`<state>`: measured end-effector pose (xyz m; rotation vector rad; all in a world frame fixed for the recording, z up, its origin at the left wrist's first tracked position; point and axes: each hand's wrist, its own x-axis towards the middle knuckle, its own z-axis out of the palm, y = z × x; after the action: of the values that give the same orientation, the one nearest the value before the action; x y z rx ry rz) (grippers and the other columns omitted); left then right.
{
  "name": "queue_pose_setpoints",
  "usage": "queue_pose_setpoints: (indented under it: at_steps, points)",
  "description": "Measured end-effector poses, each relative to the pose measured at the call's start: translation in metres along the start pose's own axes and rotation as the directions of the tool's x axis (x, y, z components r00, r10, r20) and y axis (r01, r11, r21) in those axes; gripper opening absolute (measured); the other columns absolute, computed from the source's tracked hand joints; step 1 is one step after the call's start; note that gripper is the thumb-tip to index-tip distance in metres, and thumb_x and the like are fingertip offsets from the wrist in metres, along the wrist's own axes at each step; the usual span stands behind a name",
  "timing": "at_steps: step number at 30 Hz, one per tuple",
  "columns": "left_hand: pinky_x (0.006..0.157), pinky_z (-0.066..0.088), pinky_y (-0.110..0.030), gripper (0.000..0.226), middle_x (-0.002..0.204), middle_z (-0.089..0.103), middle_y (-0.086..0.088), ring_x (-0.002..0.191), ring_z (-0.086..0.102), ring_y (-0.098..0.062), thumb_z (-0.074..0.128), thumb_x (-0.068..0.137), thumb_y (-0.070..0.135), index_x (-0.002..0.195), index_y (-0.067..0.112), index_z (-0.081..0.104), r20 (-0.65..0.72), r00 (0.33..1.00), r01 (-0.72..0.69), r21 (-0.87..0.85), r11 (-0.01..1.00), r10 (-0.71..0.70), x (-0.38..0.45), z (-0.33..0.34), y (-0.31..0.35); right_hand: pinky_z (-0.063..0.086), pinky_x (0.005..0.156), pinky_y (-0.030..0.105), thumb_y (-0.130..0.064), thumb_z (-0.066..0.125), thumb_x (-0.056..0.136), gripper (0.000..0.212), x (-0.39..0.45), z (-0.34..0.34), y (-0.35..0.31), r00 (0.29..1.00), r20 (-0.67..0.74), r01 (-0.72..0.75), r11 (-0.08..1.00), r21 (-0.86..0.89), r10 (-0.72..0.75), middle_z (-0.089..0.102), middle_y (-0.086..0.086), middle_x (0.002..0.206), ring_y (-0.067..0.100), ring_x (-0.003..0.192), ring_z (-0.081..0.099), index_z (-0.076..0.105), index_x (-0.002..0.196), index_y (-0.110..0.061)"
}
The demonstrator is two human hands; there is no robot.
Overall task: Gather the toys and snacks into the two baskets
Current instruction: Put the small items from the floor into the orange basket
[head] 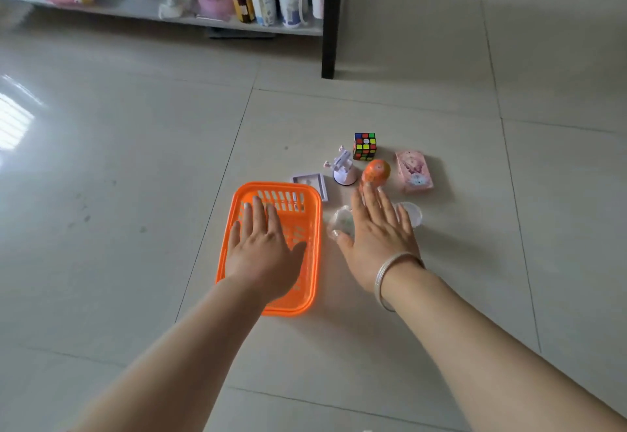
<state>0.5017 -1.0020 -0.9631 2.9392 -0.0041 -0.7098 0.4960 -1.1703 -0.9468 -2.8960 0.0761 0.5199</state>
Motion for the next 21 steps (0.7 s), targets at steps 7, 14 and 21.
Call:
queue_pose_setpoints:
  at_steps: [7, 14, 21]
  points:
    - [0.123, 0.004, -0.041, 0.088, 0.165, -0.011, -0.016, 0.153, -0.011, -0.028, 0.035, 0.099, 0.053, 0.155, 0.002, -0.010, -0.113, 0.987, 0.111, -0.038, 0.993, -0.115, 0.061, 0.059, -0.050, 0.000, 0.119, 0.040, -0.037, 0.030, 0.099, 0.069, 0.061, 0.081, 0.007, 0.996, -0.085, -0.004, 1.000, -0.006, 0.004, -0.016, 0.003, 0.158, 0.020, 0.145, -0.014, -0.014, 0.149, -0.020]
    - [0.102, 0.042, -0.046, 0.074, 0.150, 0.041, -0.020, 0.134, 0.045, -0.038, 0.045, 0.100, 0.040, 0.152, -0.001, 0.011, -0.053, 0.952, 0.288, -0.182, 0.940, -0.302, 0.096, 0.094, -0.086, 0.003, 0.118, 0.040, -0.036, 0.041, 0.096, 0.075, 0.083, 0.127, 0.031, 0.995, -0.083, -0.051, 0.999, -0.007, 0.050, -0.017, 0.004, 0.158, 0.020, 0.146, -0.011, -0.007, 0.150, -0.017]
    - [0.075, 0.059, -0.041, 0.019, 0.090, 0.066, -0.008, 0.080, 0.067, -0.030, 0.042, 0.101, 0.026, 0.109, 0.010, 0.048, -0.130, 0.903, 0.393, -0.135, 0.909, -0.410, 0.107, 0.099, -0.099, 0.005, 0.114, 0.052, -0.024, 0.045, 0.091, 0.075, 0.104, 0.128, 0.084, 0.951, -0.071, -0.307, 0.944, -0.119, 0.300, -0.016, 0.001, 0.158, 0.031, 0.144, -0.013, -0.002, 0.148, -0.034]
